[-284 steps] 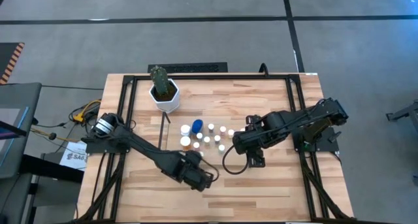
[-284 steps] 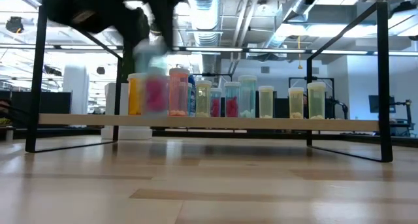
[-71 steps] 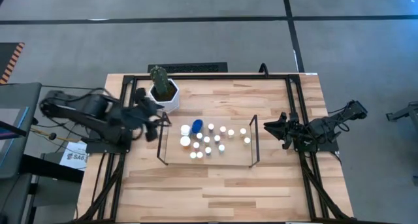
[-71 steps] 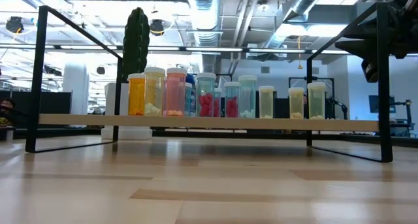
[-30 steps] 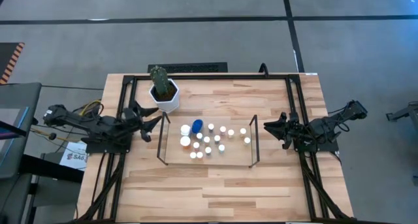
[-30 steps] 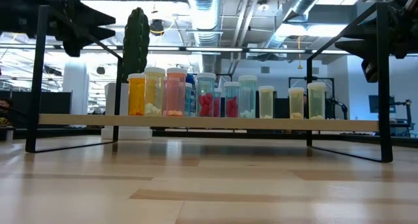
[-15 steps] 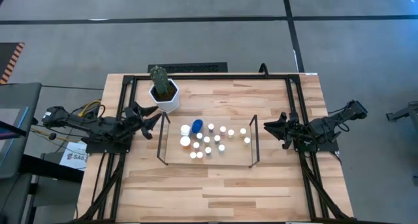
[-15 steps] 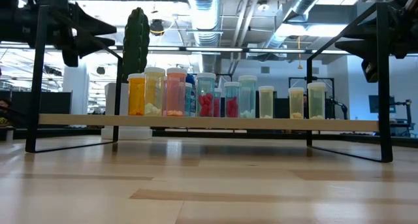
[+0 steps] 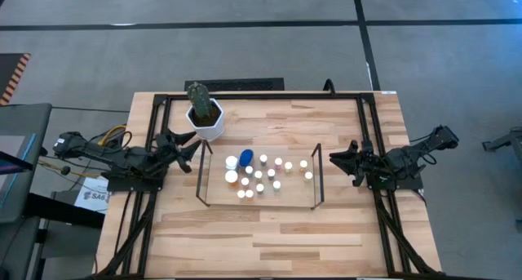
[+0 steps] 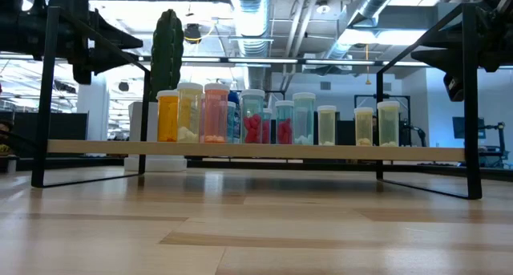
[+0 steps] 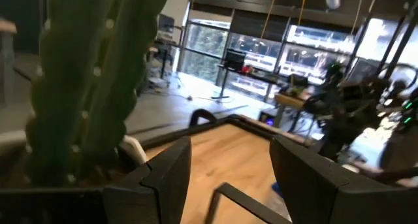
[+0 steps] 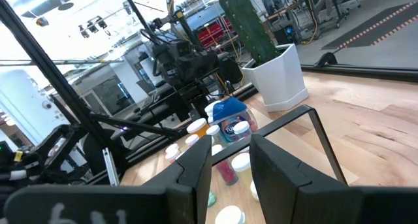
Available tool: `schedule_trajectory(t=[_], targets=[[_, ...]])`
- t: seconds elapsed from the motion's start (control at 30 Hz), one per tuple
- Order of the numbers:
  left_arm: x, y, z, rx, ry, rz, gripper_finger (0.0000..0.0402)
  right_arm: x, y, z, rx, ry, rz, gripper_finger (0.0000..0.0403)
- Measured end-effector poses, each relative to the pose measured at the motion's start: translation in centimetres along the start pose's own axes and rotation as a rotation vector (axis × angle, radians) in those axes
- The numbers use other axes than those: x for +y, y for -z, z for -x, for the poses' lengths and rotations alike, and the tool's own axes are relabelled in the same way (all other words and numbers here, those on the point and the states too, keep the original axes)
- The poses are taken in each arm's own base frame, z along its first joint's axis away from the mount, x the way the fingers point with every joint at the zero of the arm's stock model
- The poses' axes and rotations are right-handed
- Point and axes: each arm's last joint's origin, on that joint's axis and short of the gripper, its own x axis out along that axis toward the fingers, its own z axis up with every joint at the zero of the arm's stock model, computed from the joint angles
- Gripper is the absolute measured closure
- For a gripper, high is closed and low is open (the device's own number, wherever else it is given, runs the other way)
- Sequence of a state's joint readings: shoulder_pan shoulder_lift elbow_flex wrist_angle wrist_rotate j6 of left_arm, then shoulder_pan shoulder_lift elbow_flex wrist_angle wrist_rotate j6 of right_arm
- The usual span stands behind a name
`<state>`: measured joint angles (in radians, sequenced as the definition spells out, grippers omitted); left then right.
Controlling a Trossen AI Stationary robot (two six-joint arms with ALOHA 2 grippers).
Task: Pick and place medicine bottles onto shelf by color
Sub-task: Return to Home Position
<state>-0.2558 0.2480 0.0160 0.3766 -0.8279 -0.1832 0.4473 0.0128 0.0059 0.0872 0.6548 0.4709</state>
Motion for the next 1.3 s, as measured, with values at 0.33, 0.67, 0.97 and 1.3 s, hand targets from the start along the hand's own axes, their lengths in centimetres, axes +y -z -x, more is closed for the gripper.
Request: schedule_trajectory(t=[0.33, 0.67, 0.97, 1.3], targets=[[0.2, 0.8, 0.0, 0.076, -0.005, -0.208, 0.0206, 0.0, 0.0, 0.0, 0.0, 0.0, 0.0, 0.0274], [0.4, 1.4, 0.1, 0.14, -0.015, -0.264, 0.0206, 0.0, 0.0, 0.0, 0.0, 0.0, 0.0, 0.0274], [0.3, 1.3, 0.1, 0.124, -0.015, -0.191, 0.0206, 0.0, 0.0, 0.0, 0.0, 0.0, 0.0, 0.0274], [0.3, 1.3, 0.1, 0.121, -0.014, -0.184, 0.0206, 0.0, 0.0, 0.0, 0.0, 0.0, 0.0, 0.0274]])
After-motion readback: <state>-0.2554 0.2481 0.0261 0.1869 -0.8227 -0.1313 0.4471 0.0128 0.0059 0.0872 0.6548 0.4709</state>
